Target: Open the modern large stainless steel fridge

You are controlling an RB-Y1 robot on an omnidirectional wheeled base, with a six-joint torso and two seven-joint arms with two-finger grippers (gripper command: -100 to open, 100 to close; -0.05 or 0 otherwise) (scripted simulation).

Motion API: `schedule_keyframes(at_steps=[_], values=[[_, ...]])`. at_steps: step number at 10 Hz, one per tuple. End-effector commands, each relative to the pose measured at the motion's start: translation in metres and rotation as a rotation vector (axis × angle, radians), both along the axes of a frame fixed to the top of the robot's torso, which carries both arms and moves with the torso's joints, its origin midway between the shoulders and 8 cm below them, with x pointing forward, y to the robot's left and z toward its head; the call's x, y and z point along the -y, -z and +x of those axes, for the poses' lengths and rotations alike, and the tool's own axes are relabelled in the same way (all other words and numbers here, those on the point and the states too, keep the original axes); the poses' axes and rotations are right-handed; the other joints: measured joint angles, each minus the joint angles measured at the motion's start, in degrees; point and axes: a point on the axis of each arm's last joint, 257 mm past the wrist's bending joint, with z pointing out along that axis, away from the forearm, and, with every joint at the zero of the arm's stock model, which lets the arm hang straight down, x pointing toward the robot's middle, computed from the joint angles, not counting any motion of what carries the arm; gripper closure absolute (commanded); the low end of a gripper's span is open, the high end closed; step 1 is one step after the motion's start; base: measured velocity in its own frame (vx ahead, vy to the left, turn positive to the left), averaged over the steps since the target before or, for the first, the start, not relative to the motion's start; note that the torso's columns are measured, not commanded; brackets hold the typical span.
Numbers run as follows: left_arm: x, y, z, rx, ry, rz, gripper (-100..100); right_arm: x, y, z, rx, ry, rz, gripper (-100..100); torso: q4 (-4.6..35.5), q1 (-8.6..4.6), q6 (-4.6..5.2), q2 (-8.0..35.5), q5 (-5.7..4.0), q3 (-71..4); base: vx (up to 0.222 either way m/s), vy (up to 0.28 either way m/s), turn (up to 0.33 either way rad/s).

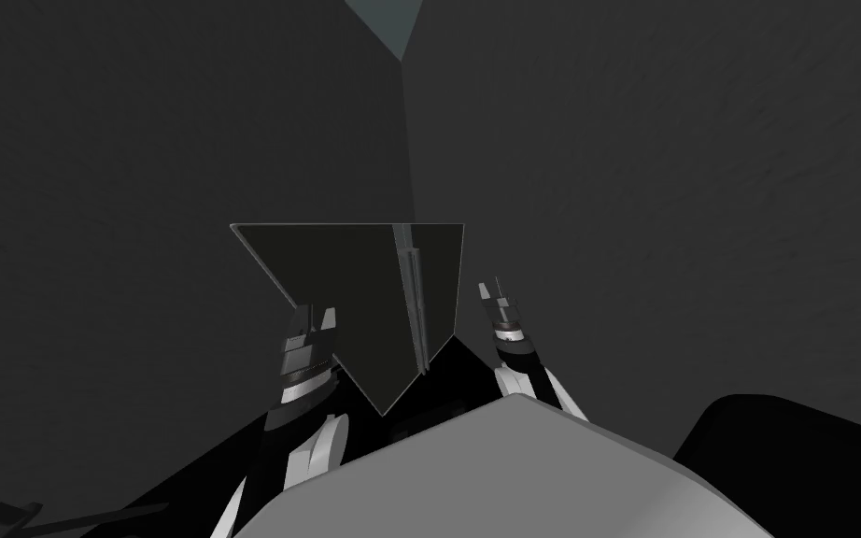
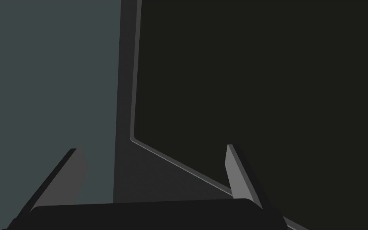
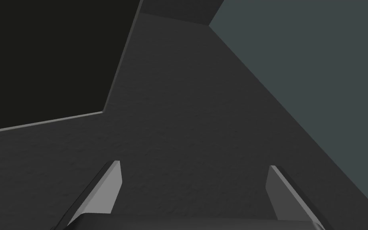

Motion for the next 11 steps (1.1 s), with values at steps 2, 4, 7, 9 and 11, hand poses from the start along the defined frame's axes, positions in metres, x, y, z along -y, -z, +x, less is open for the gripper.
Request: schedule_keyframes(at_steps=[2,4,7,9,11], values=[[0.0,0.0,0.0,0.0,0.0,0.0,0,0.0,0.0,0.0,0.0,0.0,0.0,0,6.0,0.0,0.0,6.0,0.0,-12.0,0.0,0.0,0.0],[0.0,-0.0001,0.0,0.0,0.0,0.0,0,0.0,-0.0001,0.0,0.0,0.0,0.0,0,14.2,0.0,0.0,14.2,0.0,-28.5,0.0,0.0,0.0],[0.0,-0.0001,-0.0001,0.0,0.0,0.0,0,0.0,-0.0001,-0.0001,0.0,0.0,0.0,0,26.9,0.0,0.0,26.9,0.0,-53.8,0.0,0.0,0.0],[0.0,-0.0002,-0.0001,0.0,0.0,0.0,0,0.0,-0.0002,-0.0001,0.0,0.0,0.0,0,35.4,0.0,0.0,35.4,0.0,-70.7,0.0,0.0,0.0],[0.0071,0.0039,0.009,-0.027,0.039,0.058,-100,0.0,0.0,0.0,0.0,0.0,0.0,0,41.5,0.01,0.01,41.6,0.01,-83.1,-0.007,-0.007,-0.034]])
